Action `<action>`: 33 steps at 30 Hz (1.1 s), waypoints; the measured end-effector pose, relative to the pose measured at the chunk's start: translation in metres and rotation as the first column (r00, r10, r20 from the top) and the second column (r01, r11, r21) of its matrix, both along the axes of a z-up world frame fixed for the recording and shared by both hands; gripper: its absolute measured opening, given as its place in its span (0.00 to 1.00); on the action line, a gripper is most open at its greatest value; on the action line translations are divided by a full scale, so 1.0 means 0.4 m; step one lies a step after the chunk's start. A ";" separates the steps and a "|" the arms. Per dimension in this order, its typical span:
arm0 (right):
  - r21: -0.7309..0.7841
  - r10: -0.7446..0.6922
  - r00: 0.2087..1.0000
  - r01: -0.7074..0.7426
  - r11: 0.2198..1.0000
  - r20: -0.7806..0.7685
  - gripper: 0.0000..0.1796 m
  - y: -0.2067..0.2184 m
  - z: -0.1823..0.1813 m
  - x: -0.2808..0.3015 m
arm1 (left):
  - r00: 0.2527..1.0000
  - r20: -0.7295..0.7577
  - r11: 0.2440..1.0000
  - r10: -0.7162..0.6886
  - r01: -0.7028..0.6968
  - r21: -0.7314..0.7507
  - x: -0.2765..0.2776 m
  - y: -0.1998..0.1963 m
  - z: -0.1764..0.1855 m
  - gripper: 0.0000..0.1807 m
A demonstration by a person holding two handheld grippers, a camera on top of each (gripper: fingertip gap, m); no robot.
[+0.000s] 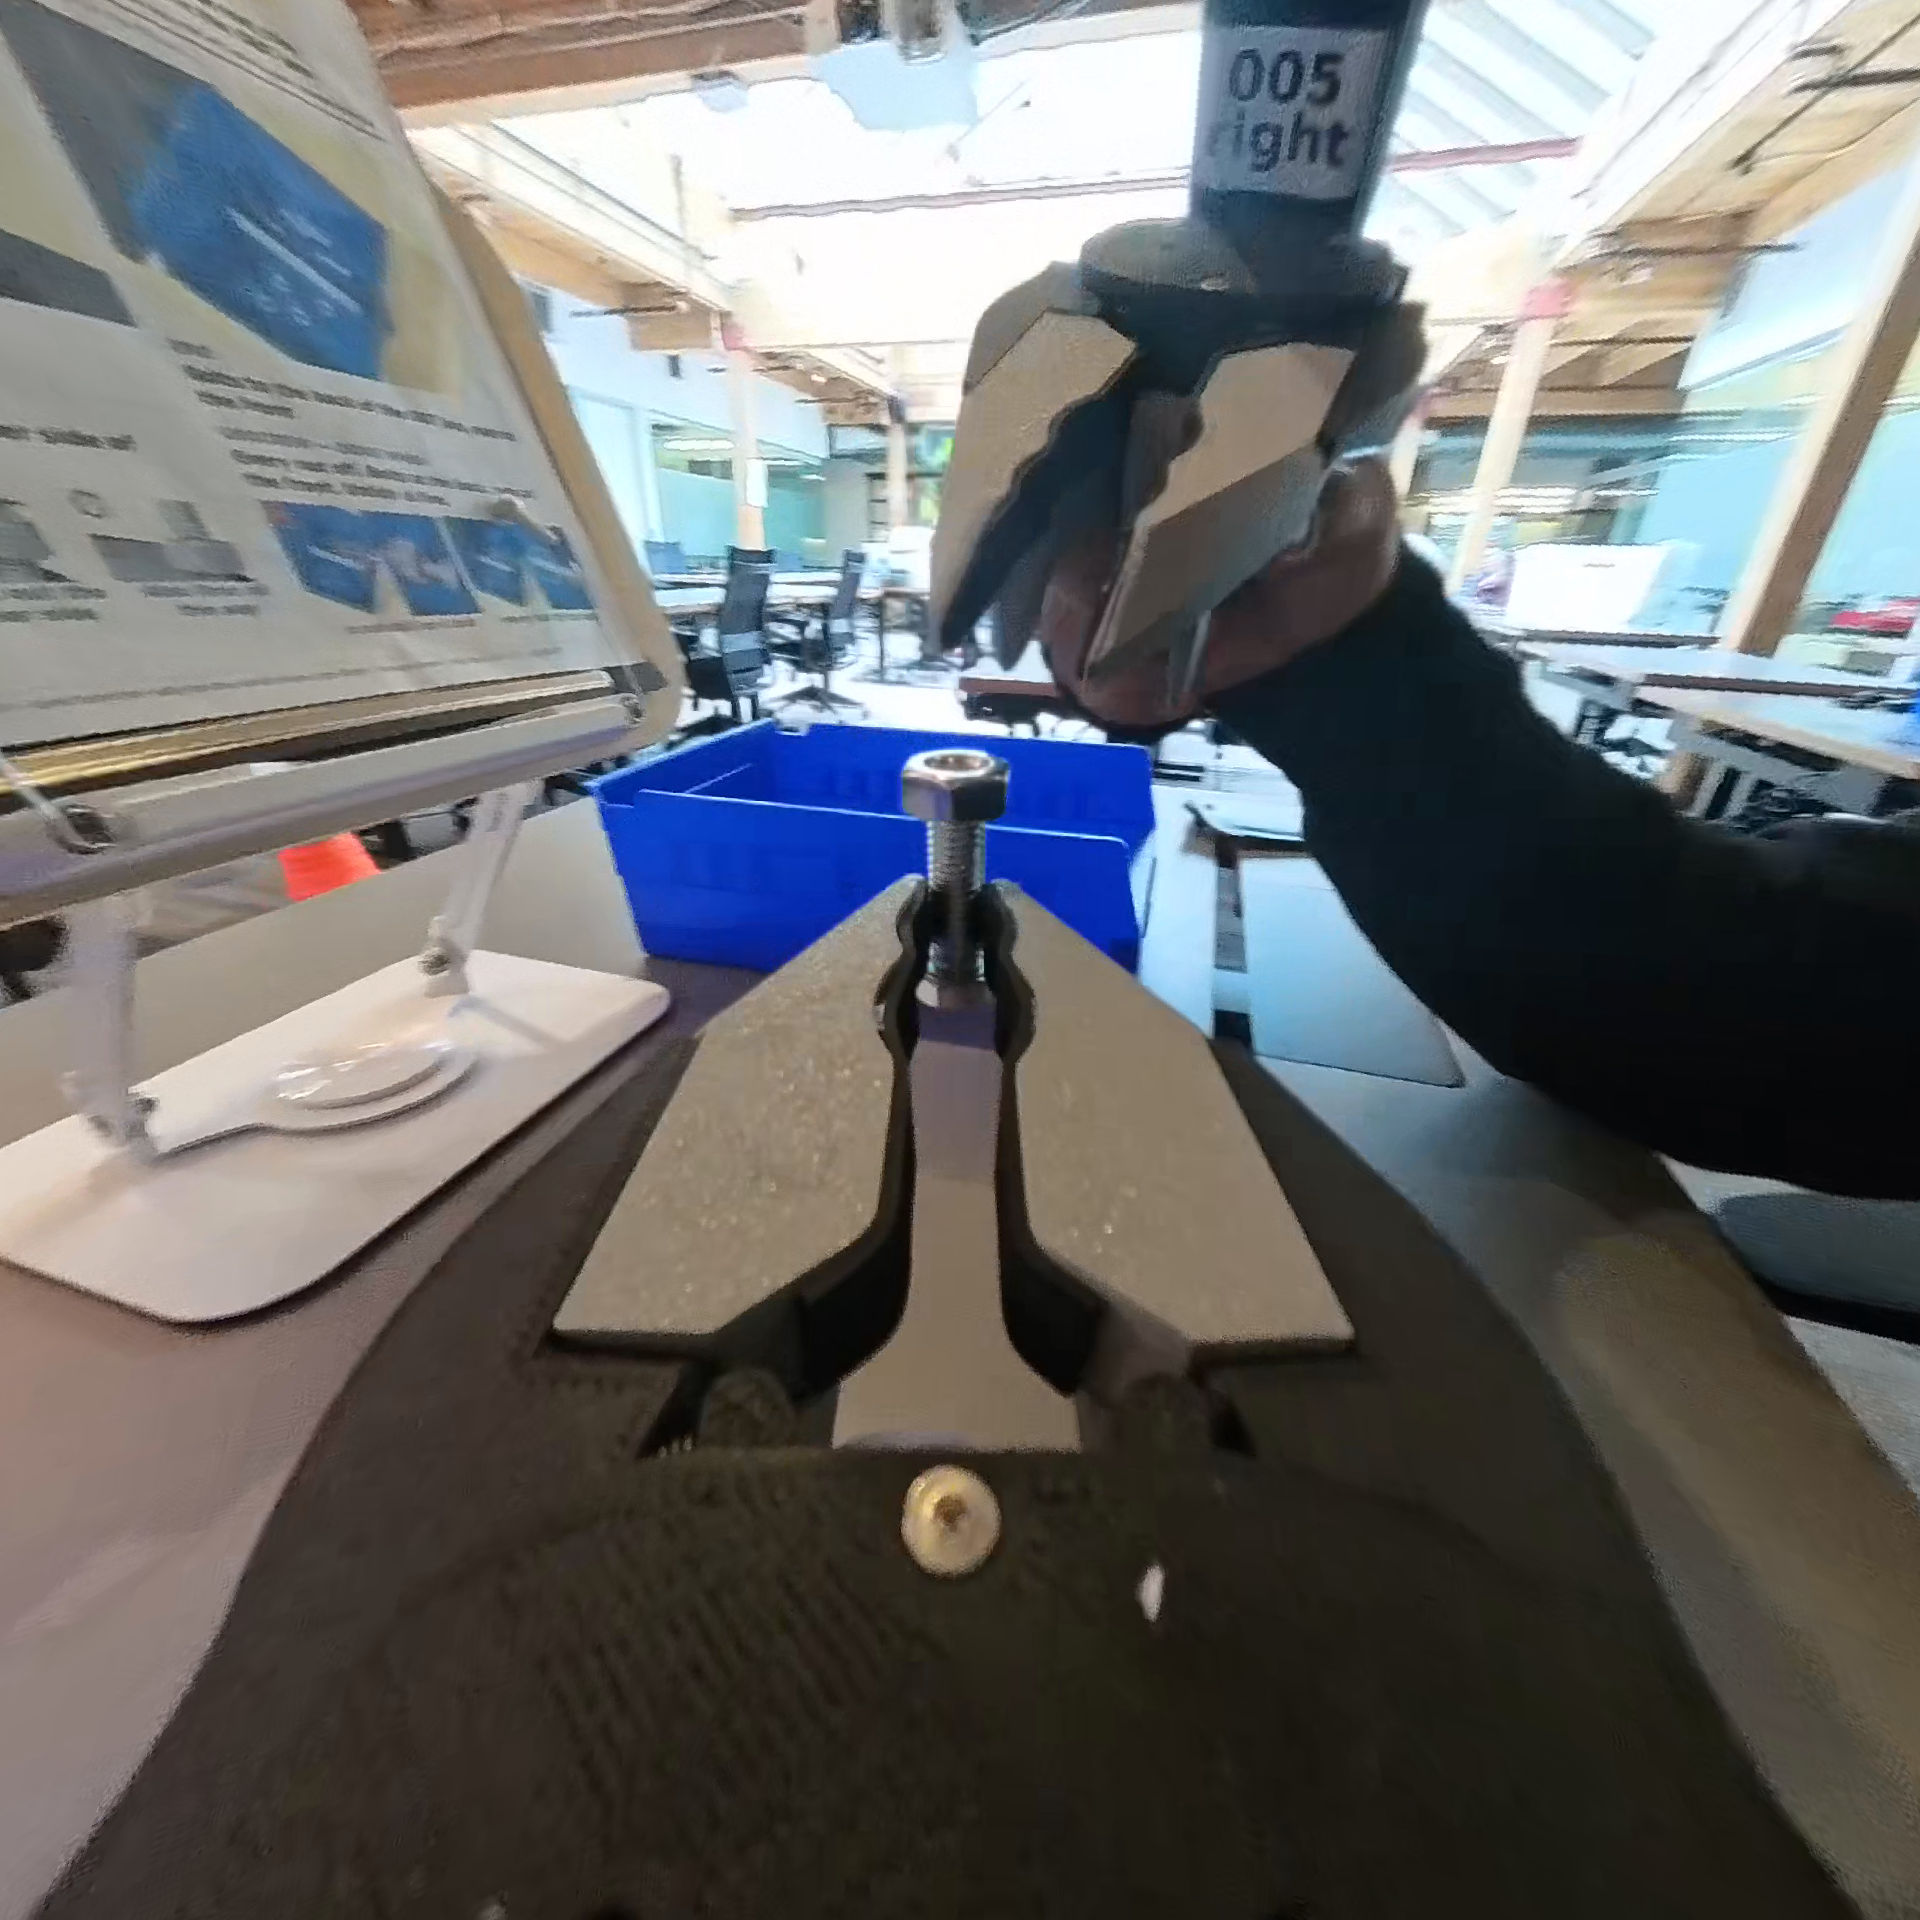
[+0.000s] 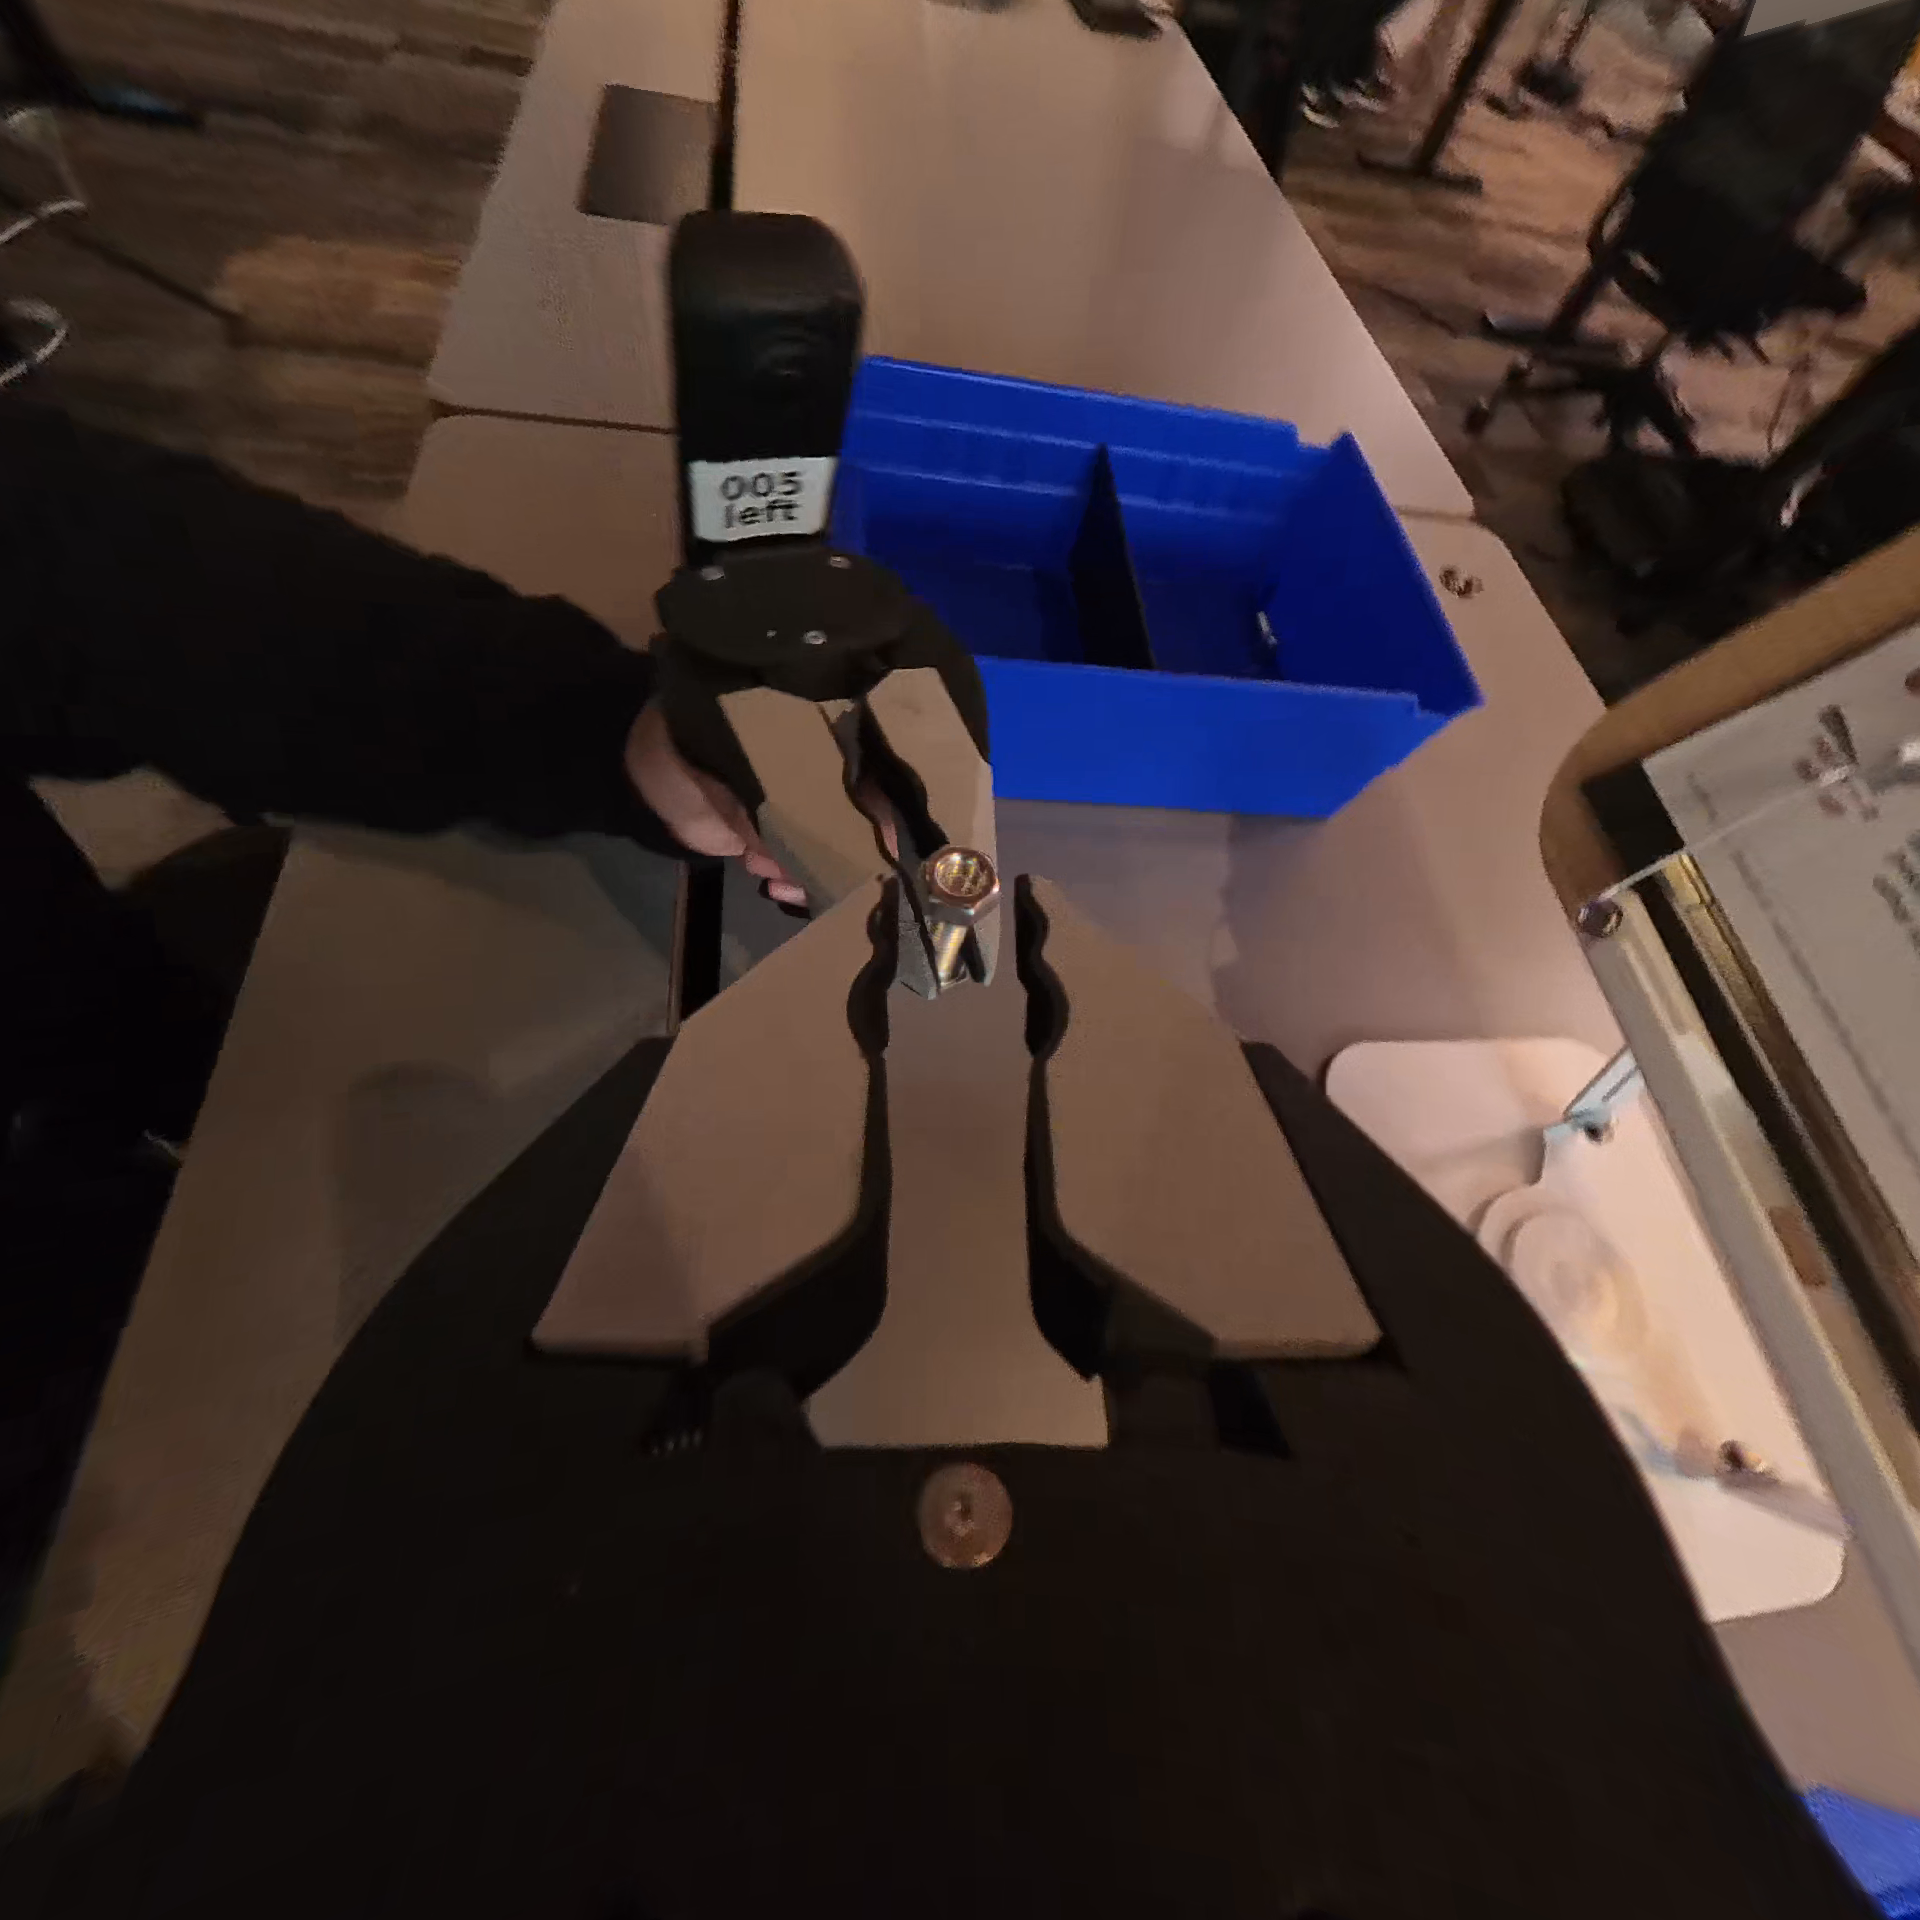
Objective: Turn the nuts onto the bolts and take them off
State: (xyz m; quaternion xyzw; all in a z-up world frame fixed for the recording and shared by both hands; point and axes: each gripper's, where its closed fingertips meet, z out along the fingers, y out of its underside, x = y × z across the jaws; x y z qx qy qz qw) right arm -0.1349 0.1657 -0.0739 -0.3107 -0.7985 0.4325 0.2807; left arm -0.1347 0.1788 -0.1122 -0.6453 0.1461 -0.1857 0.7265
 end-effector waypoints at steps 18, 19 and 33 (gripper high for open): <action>0.002 0.232 0.972 -0.232 0.973 0.040 0.09 -0.055 -0.050 0.050 | 0.975 -0.060 0.977 -0.213 0.213 -0.002 0.090 -0.035 -0.010 0.04; 0.001 0.238 0.971 -0.238 0.971 0.041 0.08 -0.058 -0.050 0.051 | 0.974 -0.059 0.975 -0.220 0.220 -0.003 0.092 -0.037 -0.010 0.04; -0.013 0.254 0.966 -0.253 0.967 0.050 0.10 -0.060 -0.054 0.055 | 0.970 -0.067 0.973 -0.232 0.232 -0.003 0.100 -0.039 -0.013 0.04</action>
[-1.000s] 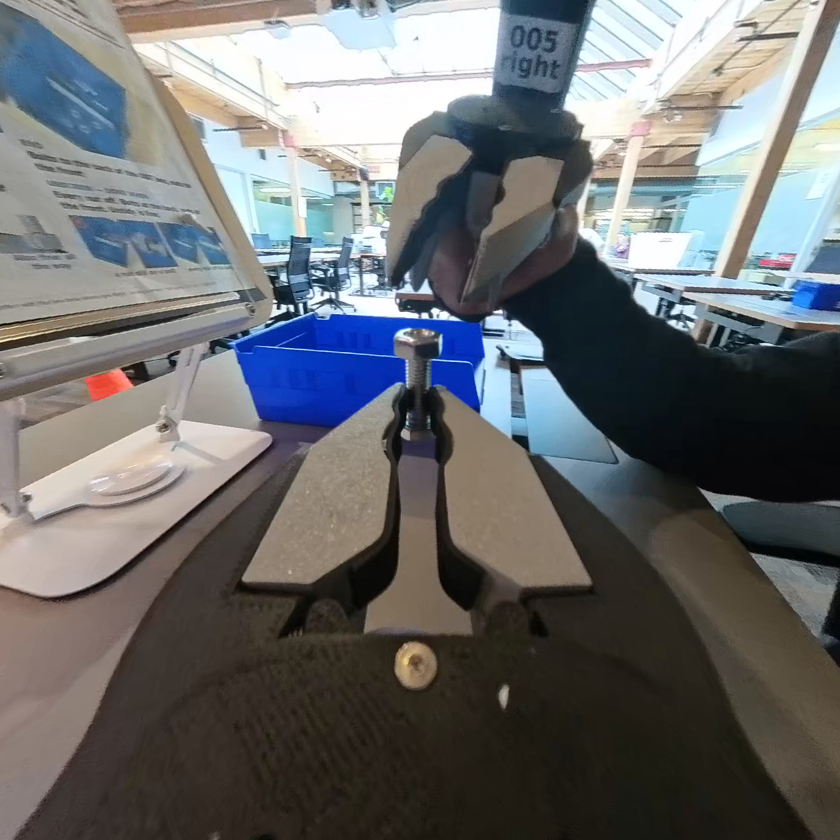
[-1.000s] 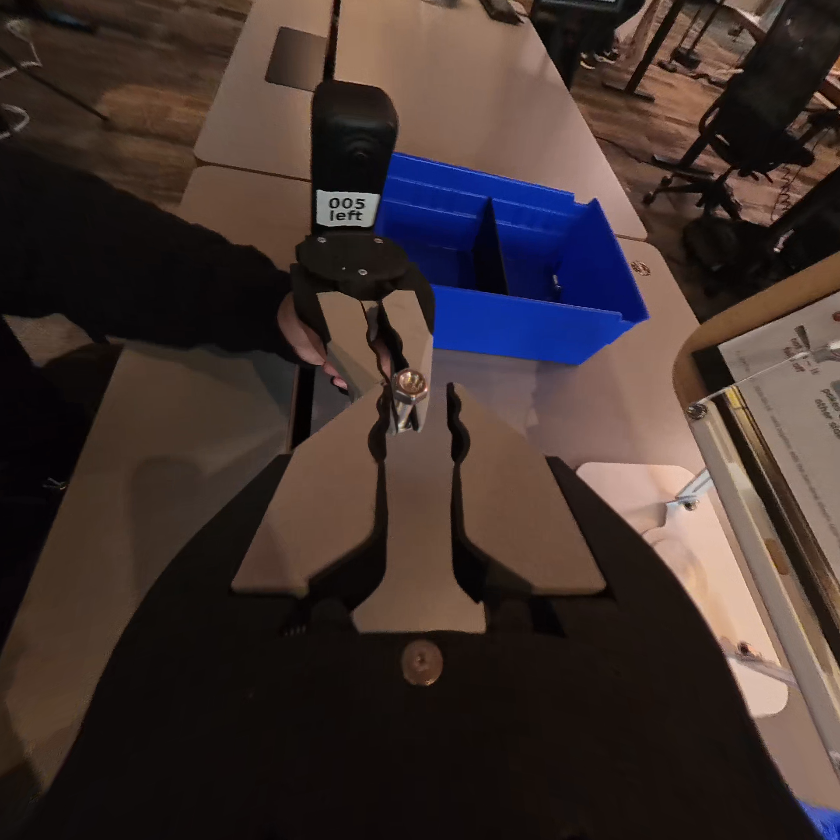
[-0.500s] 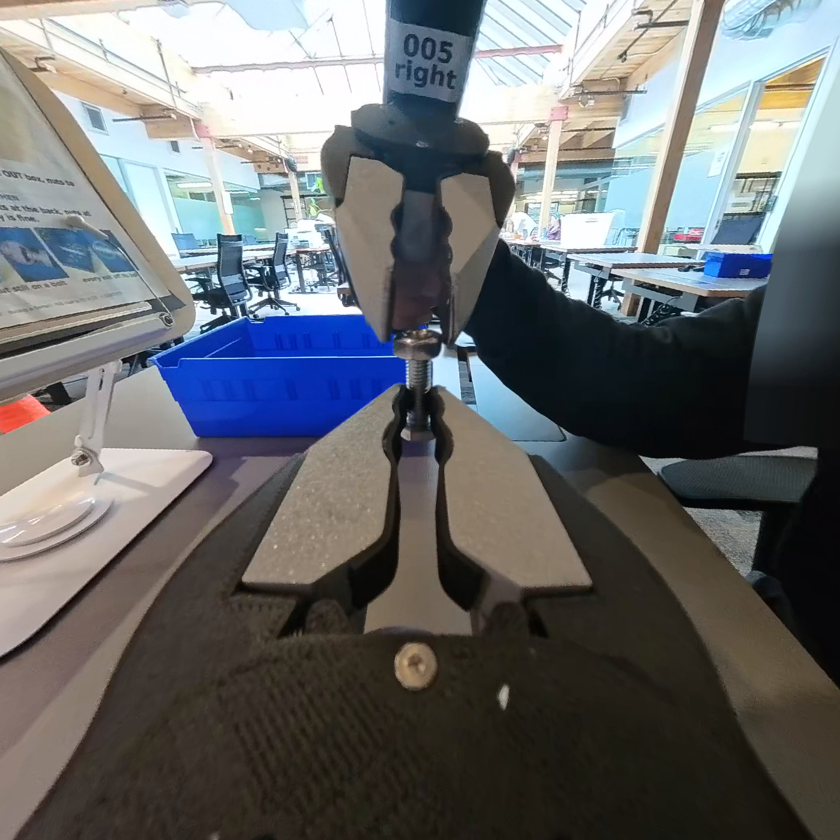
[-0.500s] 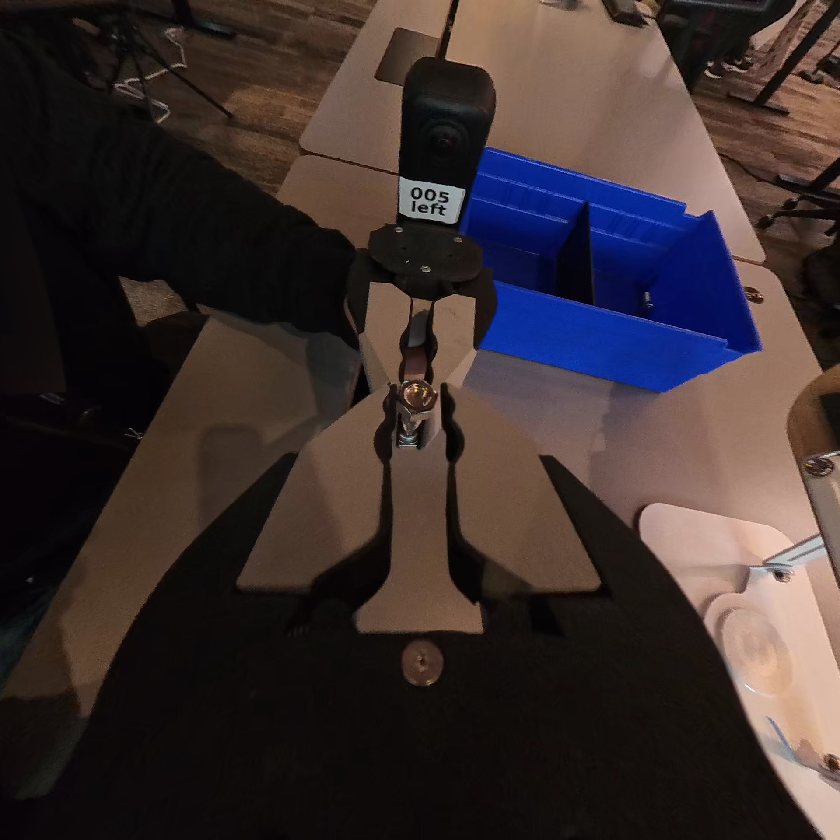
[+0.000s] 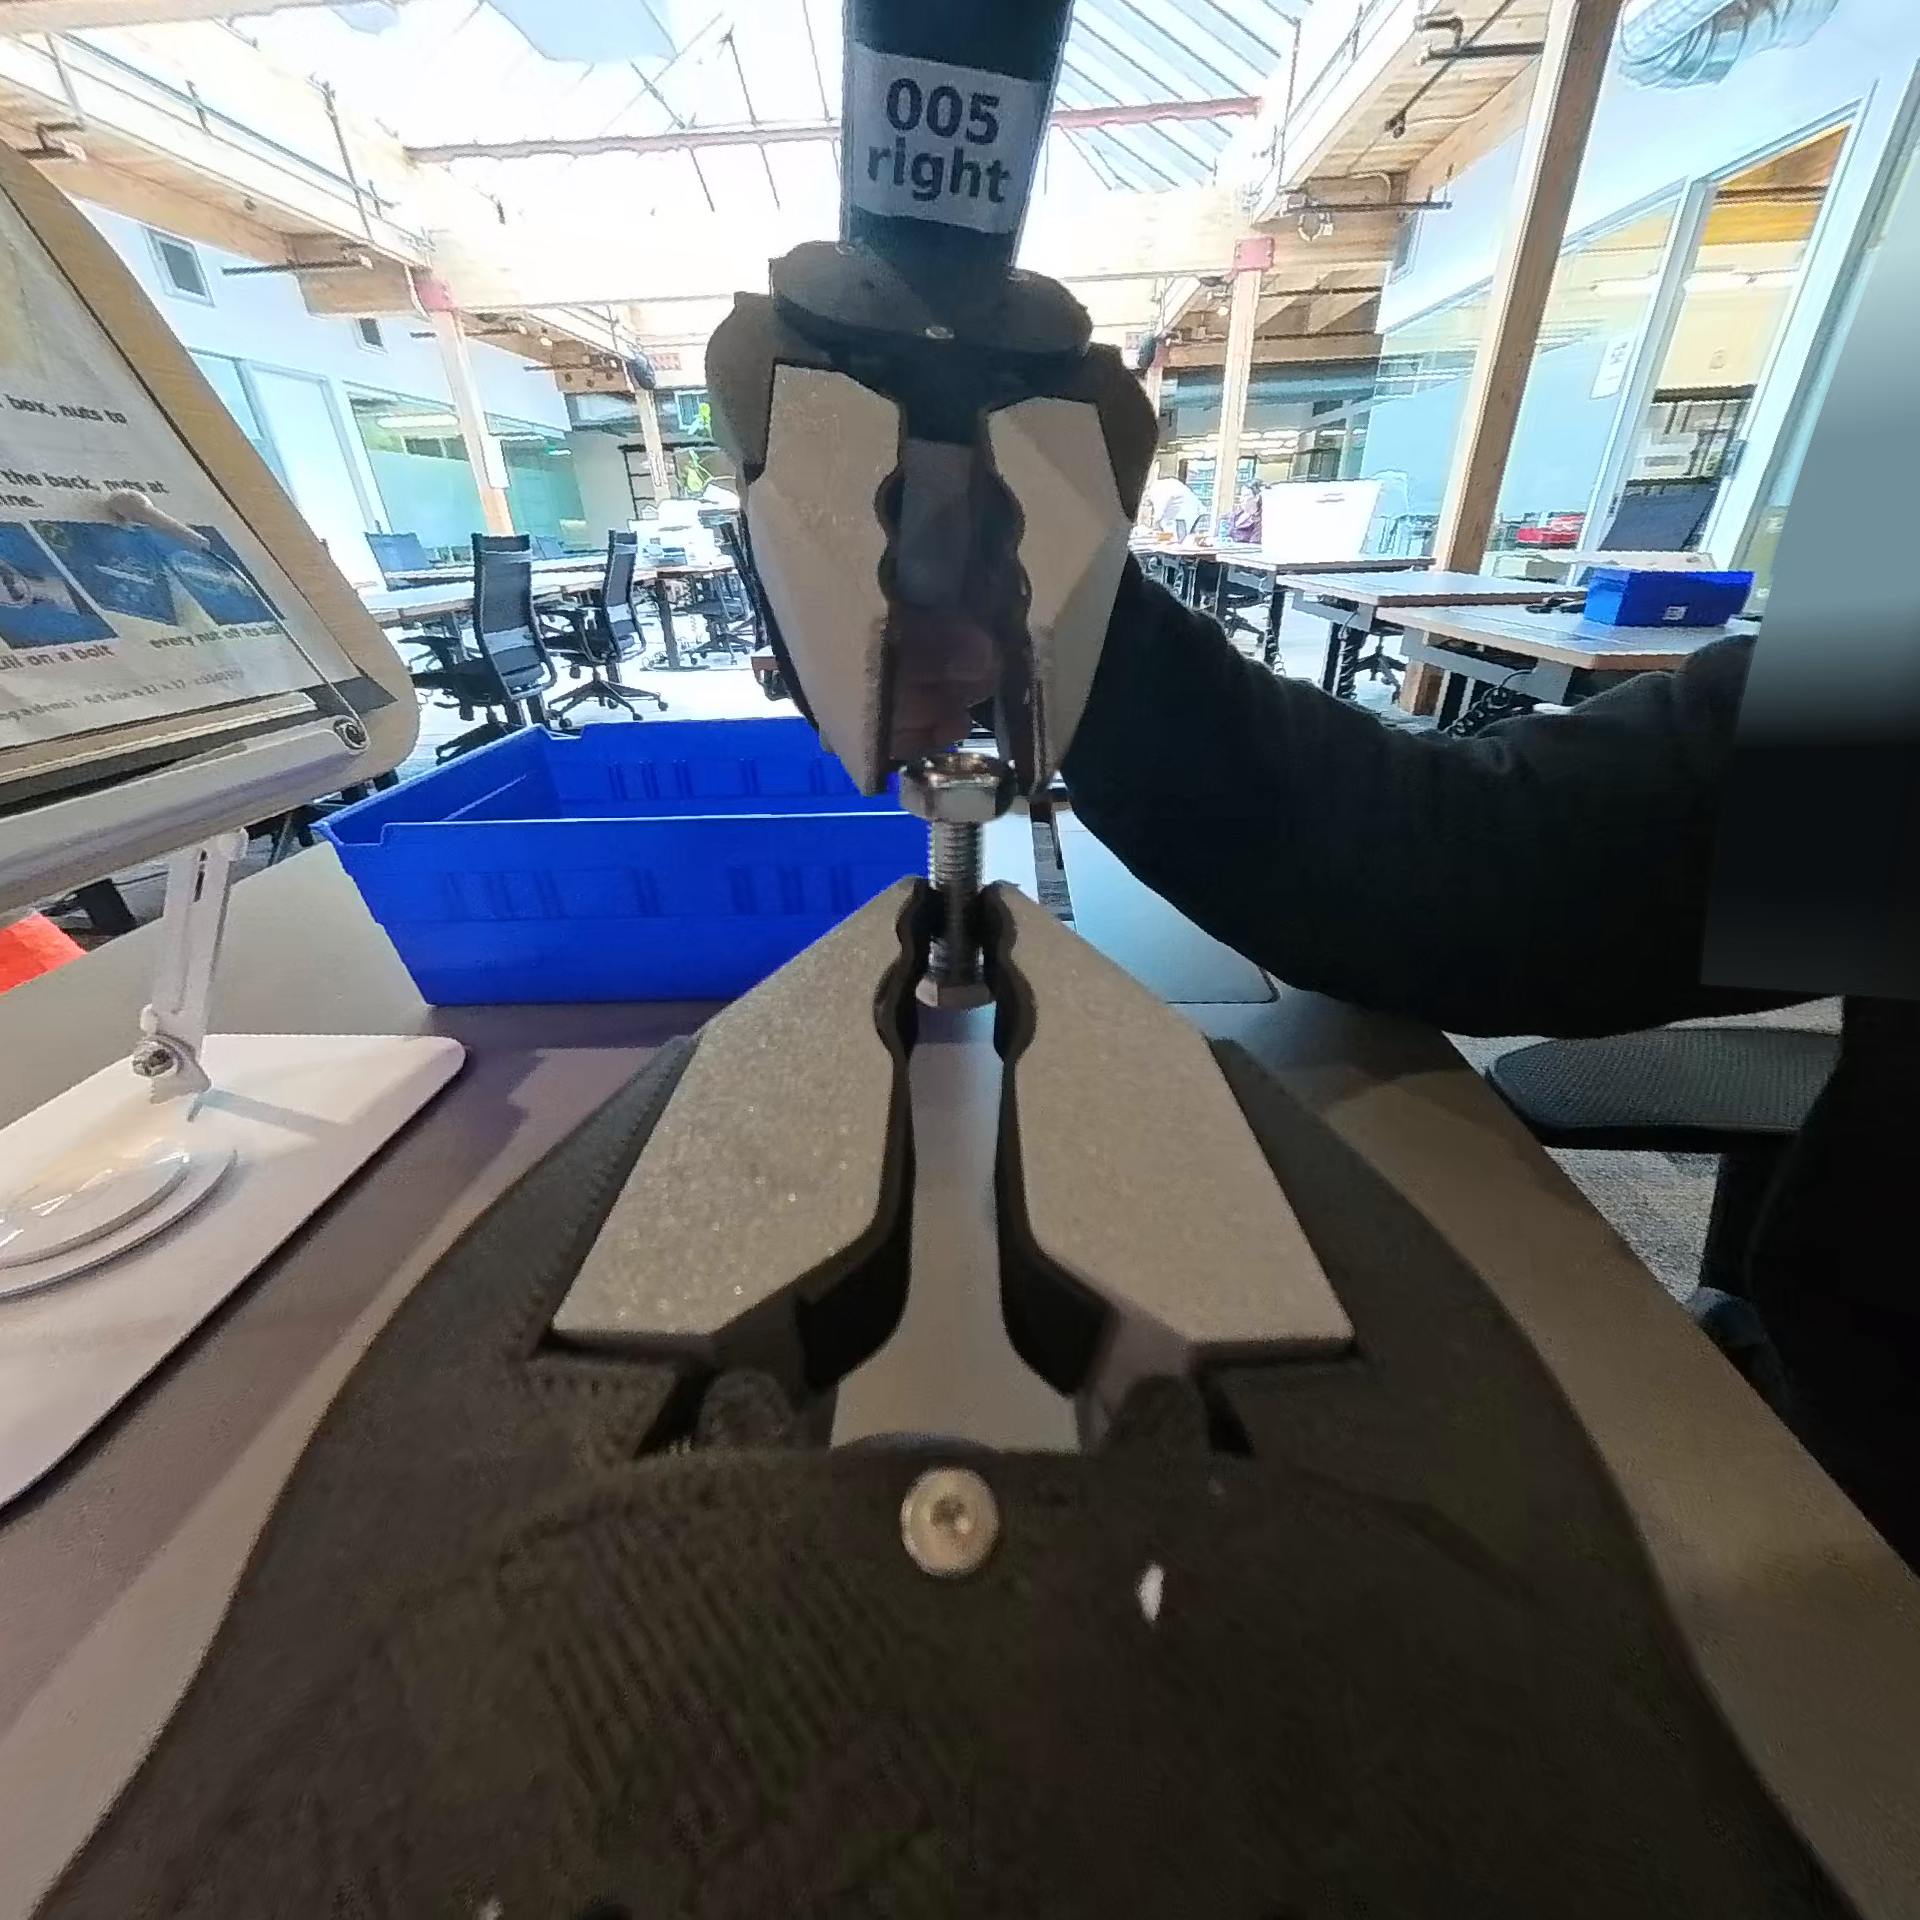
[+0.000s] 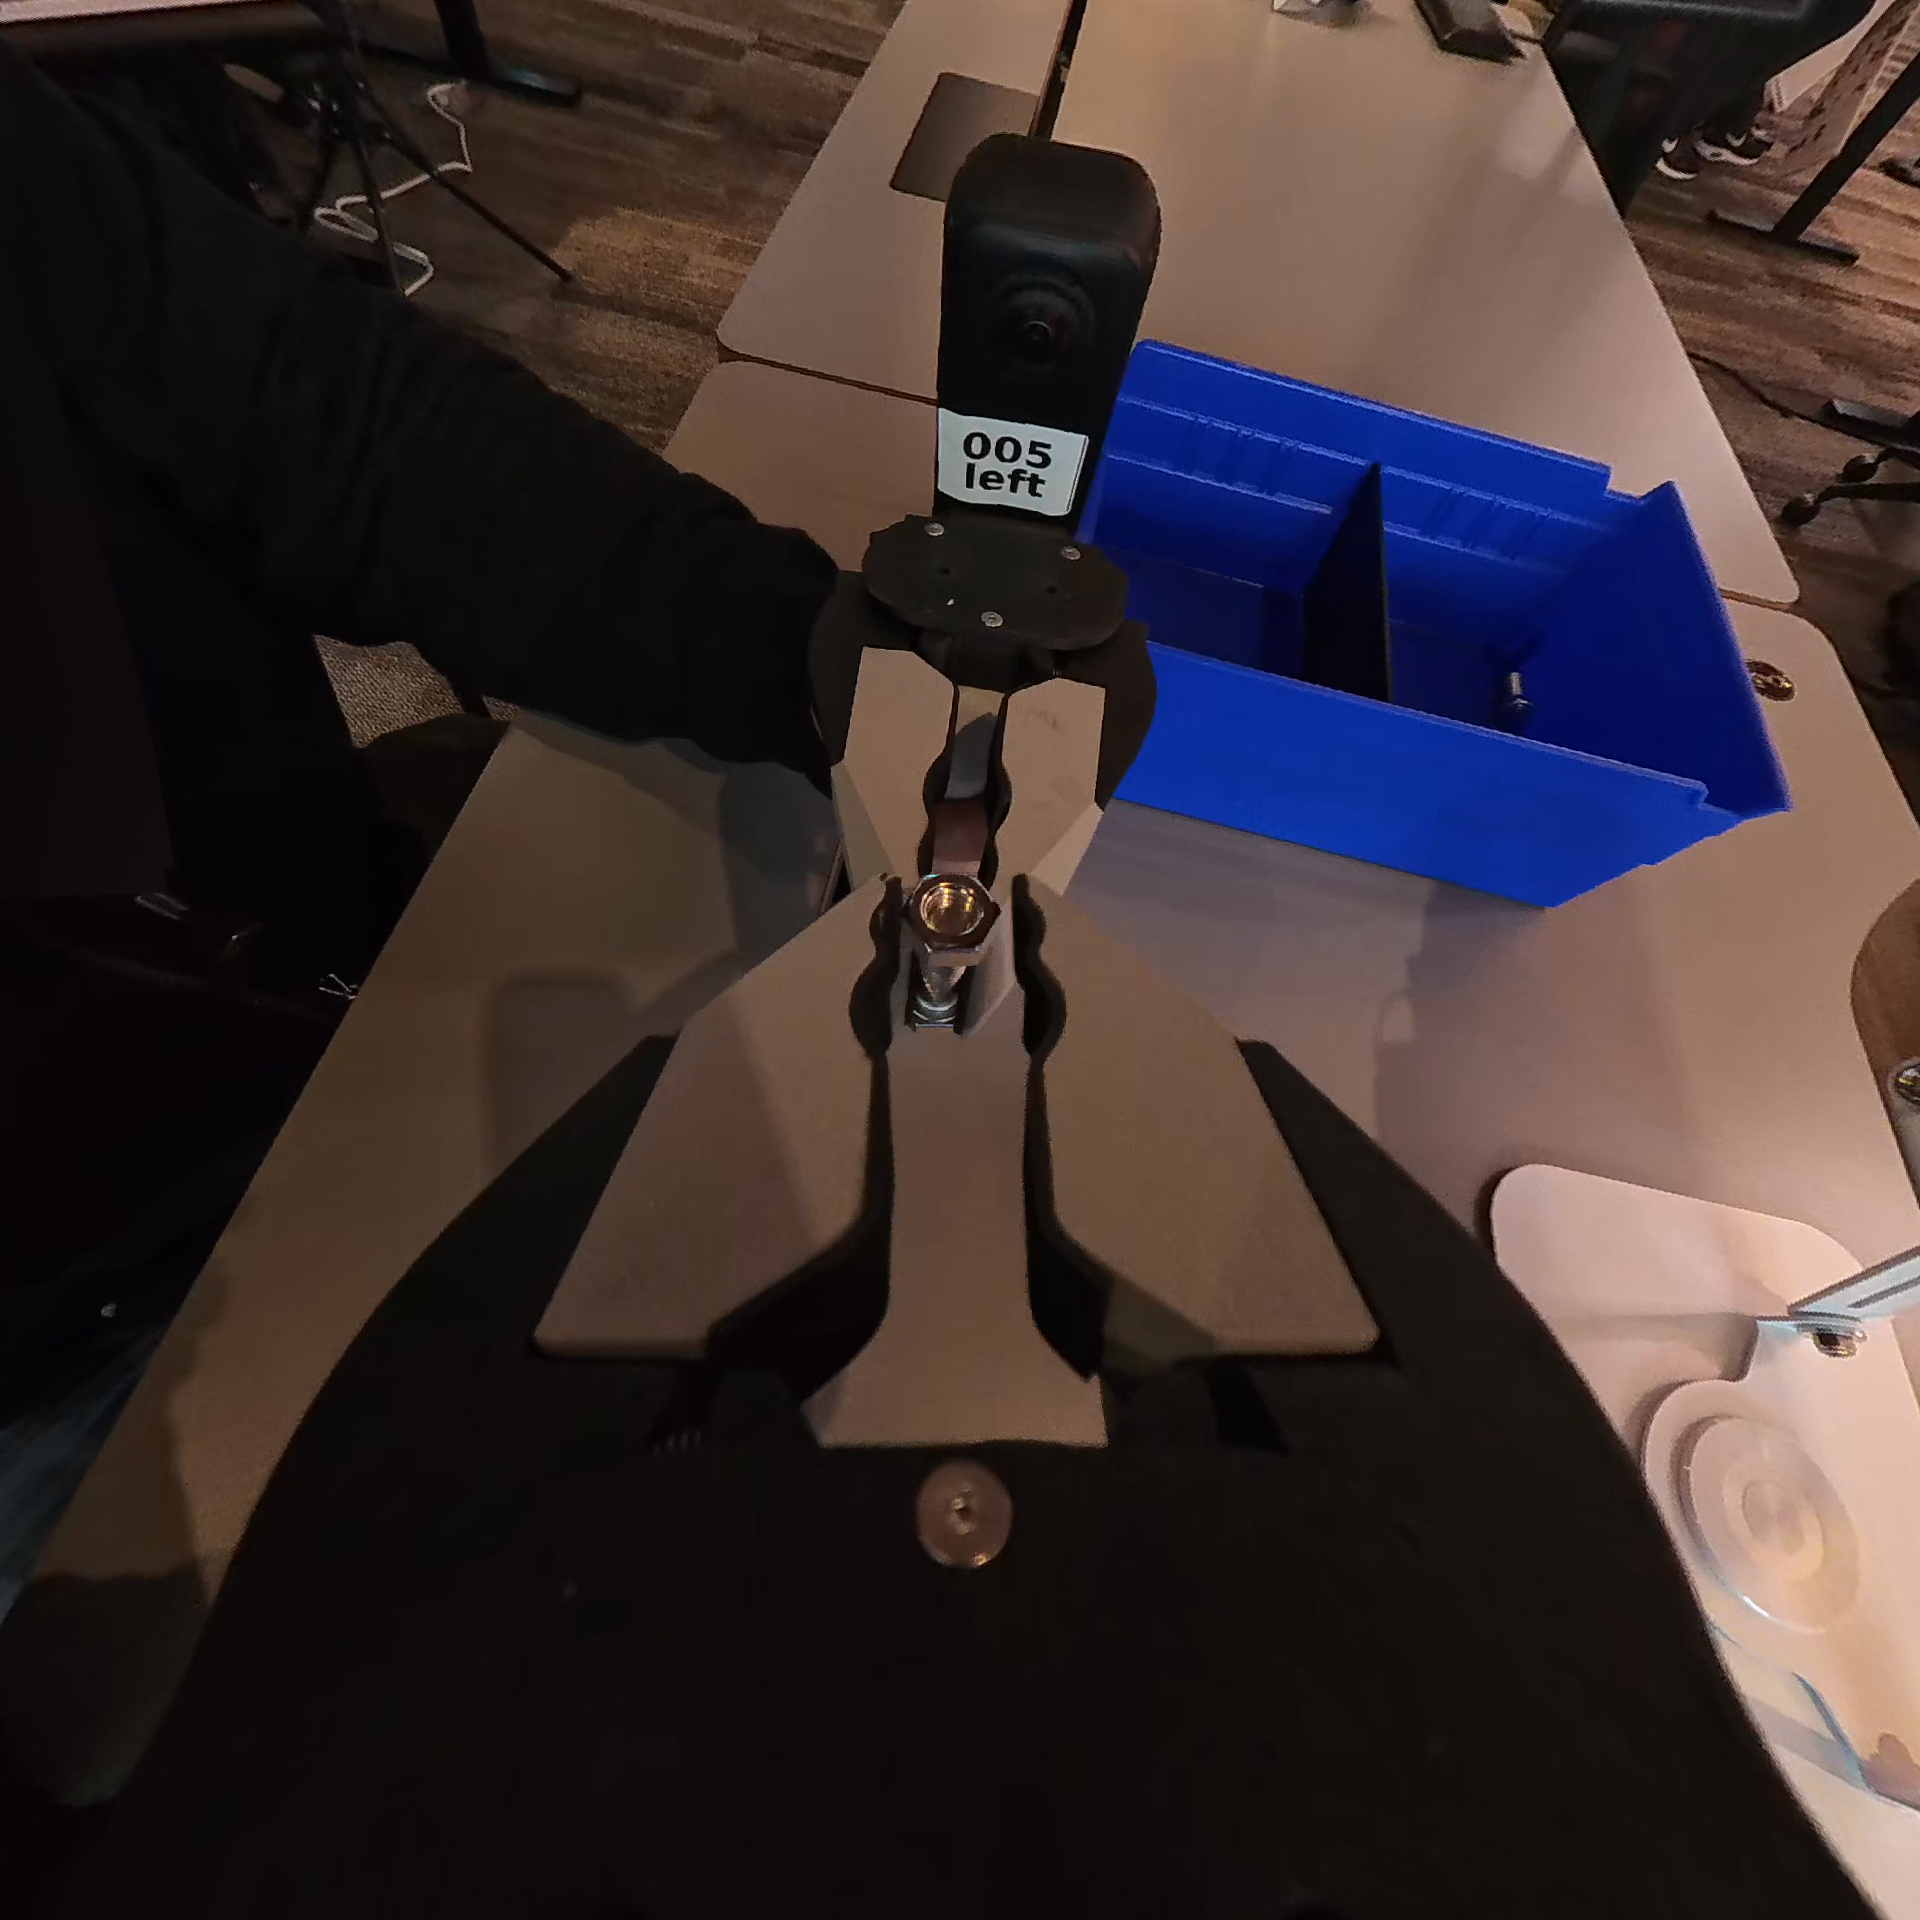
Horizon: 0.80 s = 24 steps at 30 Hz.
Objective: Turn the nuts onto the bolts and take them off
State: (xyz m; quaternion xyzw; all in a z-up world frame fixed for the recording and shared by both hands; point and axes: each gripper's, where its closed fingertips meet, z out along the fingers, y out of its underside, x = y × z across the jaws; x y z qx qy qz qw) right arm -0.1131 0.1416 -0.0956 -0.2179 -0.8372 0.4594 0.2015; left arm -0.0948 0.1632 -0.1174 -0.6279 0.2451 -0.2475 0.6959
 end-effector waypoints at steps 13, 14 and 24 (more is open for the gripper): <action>0.003 -0.050 0.999 0.050 0.999 0.012 0.09 0.009 -0.002 -0.018 | 0.998 0.003 0.998 0.063 -0.063 0.024 -0.018 0.009 0.008 0.04; 0.002 -0.072 0.997 0.072 0.997 0.015 0.09 0.013 -0.001 -0.025 | 0.996 -0.003 0.995 0.093 -0.093 0.032 -0.026 0.013 0.009 0.04; -0.057 -0.455 0.879 0.466 0.883 0.145 0.09 0.071 -0.020 -0.141 | 0.822 -0.124 0.831 0.556 -0.552 0.072 -0.160 0.070 -0.009 0.04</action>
